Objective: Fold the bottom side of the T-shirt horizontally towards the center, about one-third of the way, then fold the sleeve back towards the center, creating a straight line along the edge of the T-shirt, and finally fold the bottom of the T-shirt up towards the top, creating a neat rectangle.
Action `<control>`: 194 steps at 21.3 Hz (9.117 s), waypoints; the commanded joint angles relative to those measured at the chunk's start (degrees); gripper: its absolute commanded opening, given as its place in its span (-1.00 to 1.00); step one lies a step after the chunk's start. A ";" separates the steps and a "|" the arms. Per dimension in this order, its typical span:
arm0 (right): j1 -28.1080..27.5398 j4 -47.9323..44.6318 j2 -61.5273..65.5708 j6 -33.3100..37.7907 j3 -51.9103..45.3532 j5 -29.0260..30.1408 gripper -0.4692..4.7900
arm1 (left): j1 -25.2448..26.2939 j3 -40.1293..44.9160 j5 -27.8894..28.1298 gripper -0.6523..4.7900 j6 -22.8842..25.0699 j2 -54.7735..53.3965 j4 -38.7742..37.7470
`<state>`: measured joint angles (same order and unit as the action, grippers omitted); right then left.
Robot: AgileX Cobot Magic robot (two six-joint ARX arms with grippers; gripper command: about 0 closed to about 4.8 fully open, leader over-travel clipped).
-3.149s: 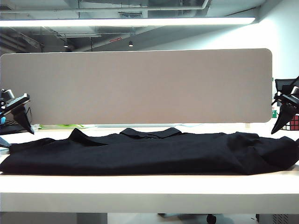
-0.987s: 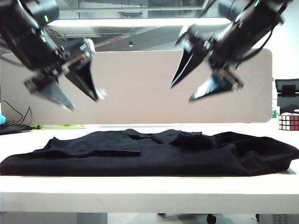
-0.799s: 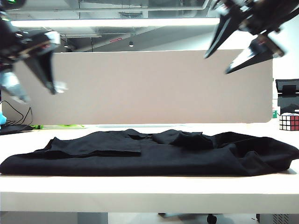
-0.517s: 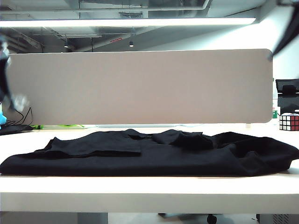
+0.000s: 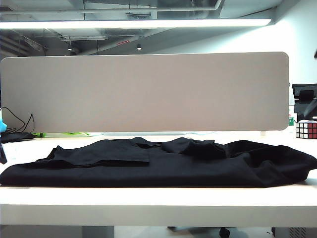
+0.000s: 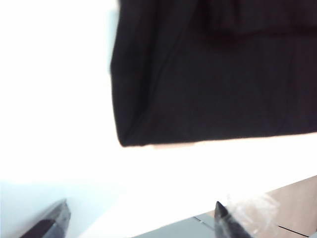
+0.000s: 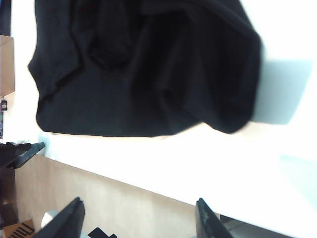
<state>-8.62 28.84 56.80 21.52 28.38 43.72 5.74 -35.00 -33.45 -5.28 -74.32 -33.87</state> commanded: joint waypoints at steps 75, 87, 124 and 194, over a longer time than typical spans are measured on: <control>-1.49 -43.43 18.27 21.53 15.43 8.98 -0.86 | -7.69 -23.58 10.14 -0.78 -9.66 -6.10 20.87; 1.38 -44.24 42.95 16.61 30.18 4.35 -0.86 | -7.63 -41.48 12.26 -0.78 -6.47 -29.05 23.76; -2.47 -21.24 -13.53 0.31 11.67 -3.87 -0.86 | 2.73 -9.49 10.34 -0.78 -2.25 35.80 11.39; 14.64 -28.55 -56.33 -17.29 -28.35 -54.16 -0.85 | -16.37 34.58 39.87 -0.78 0.76 74.20 33.48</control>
<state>5.93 1.13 0.40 4.45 0.38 -10.33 -10.70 -0.27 6.24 -4.54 -0.10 -0.86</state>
